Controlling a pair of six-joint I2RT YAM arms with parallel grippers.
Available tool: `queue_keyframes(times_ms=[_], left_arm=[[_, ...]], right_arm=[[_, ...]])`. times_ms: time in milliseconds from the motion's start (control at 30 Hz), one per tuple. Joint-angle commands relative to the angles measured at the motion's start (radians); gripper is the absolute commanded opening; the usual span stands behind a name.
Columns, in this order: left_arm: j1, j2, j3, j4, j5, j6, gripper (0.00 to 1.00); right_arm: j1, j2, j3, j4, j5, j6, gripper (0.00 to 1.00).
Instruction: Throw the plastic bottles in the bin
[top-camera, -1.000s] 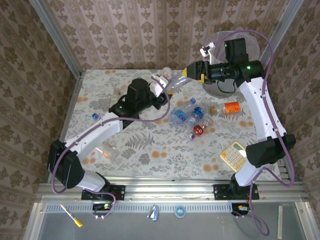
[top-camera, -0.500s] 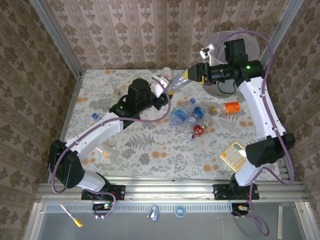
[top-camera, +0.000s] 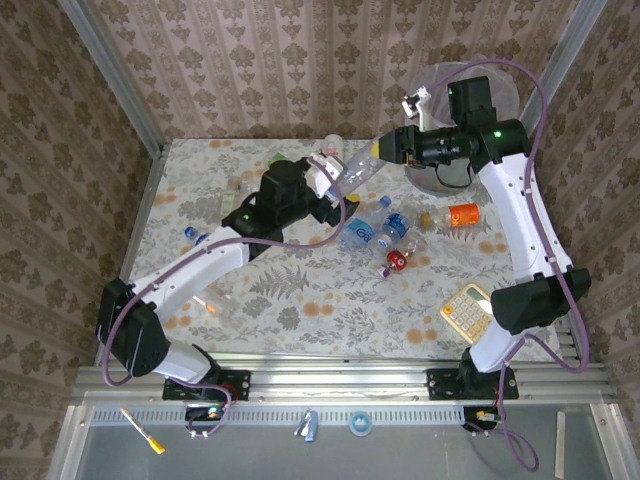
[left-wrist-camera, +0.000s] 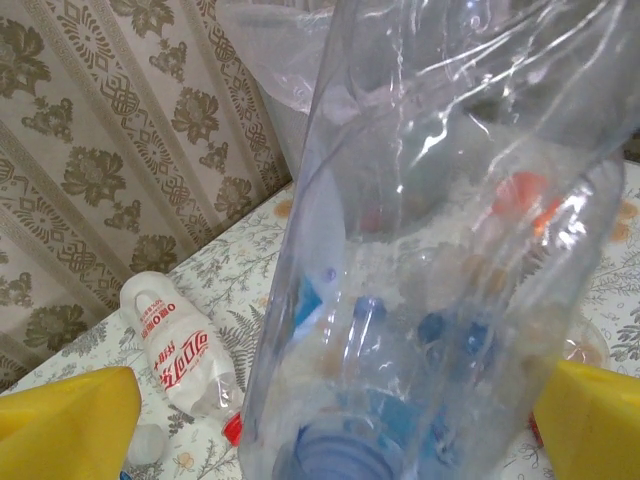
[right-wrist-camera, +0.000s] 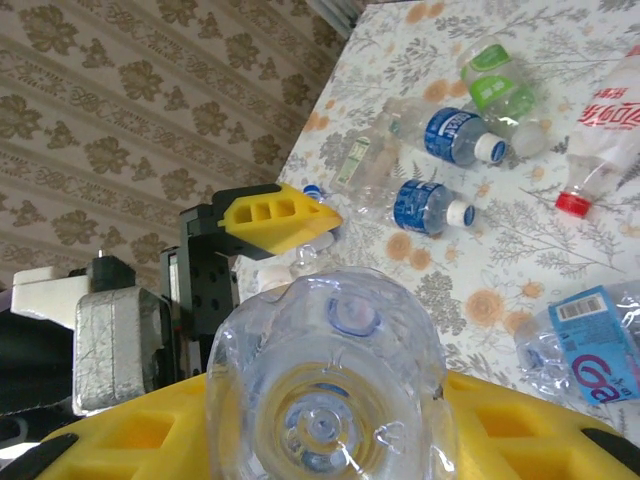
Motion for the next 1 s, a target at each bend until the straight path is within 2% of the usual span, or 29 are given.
queue_keyframes(times_ms=[0, 400, 600, 833, 967], left_arm=[[0.0, -0.036, -0.008, 0.013, -0.006, -0.024, 1.0], [0.008, -0.065, -0.055, 0.008, -0.051, -0.069, 1.0], [0.026, -0.119, -0.133, 0.016, -0.084, -0.128, 1.0], [0.054, -0.176, -0.189, -0.001, -0.119, -0.2, 1.0], [0.065, -0.195, -0.207, -0.008, -0.14, -0.217, 1.0]], right_arm=[[-0.008, -0.027, 0.042, -0.019, 0.036, -0.008, 0.44], [-0.026, -0.048, 0.068, 0.005, 0.097, 0.0, 0.42], [-0.047, -0.082, 0.122, 0.061, 0.265, -0.002, 0.41], [-0.13, -0.226, -0.005, 0.379, 0.448, 0.075, 0.42], [-0.15, -0.28, -0.043, 0.503, 0.579, 0.043, 0.41]])
